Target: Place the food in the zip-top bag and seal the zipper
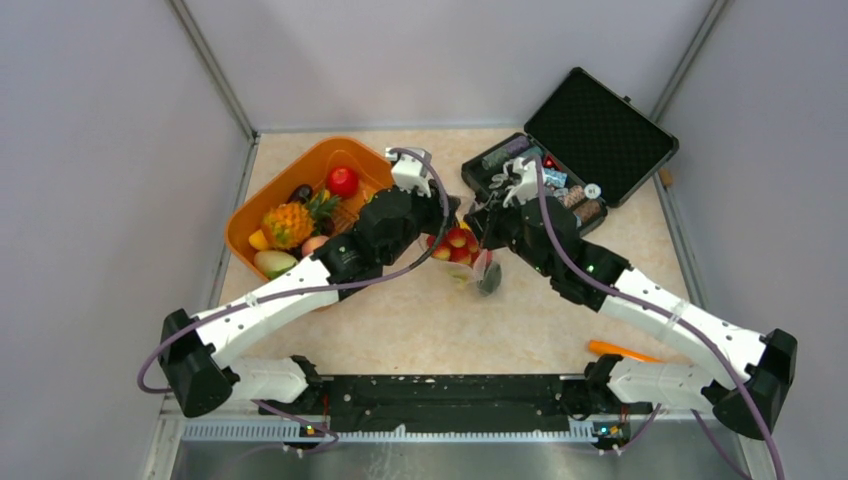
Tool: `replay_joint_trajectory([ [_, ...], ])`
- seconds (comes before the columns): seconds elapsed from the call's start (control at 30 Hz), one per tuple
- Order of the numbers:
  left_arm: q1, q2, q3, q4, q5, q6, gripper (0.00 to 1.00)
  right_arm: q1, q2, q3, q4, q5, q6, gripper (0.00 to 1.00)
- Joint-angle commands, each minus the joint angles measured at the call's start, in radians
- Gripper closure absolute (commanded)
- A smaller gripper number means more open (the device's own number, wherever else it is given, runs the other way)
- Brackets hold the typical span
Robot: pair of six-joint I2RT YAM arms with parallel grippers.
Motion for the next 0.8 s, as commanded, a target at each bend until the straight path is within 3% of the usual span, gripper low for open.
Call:
replay_joint_trajectory([
  [0.0, -0.004, -0.054, 0.01, 0.079, 0.006, 0.163, 0.46, 0.012, -0.024, 0.095, 0.017, 0.002, -0.018, 1.0],
  [0.1, -0.004, -0.069, 0.036, 0.07, 0.083, 0.196, 0.26, 0.012, -0.015, 0.126, -0.015, 0.042, -0.046, 1.0],
  [0.27, -0.004, -0.14, 0.061, 0.048, 0.148, 0.208, 0.06, 0.012, -0.003, 0.196, -0.076, 0.129, -0.114, 1.0],
  [0.47, -0.004, -0.202, 0.103, -0.135, 0.085, 0.231, 0.02, 0.013, -0.002, 0.257, -0.122, 0.198, -0.137, 1.0],
  [0.63, -0.004, -0.264, 0.106, -0.179, 0.088, 0.219, 0.01, 0.003, -0.01, 0.262, -0.099, 0.121, -0.189, 1.0],
  [0.77, -0.004, -0.246, 0.097, -0.239, 0.067, 0.206, 0.01, -0.019, 0.162, 0.391, -0.366, 0.157, -0.146, 1.0],
])
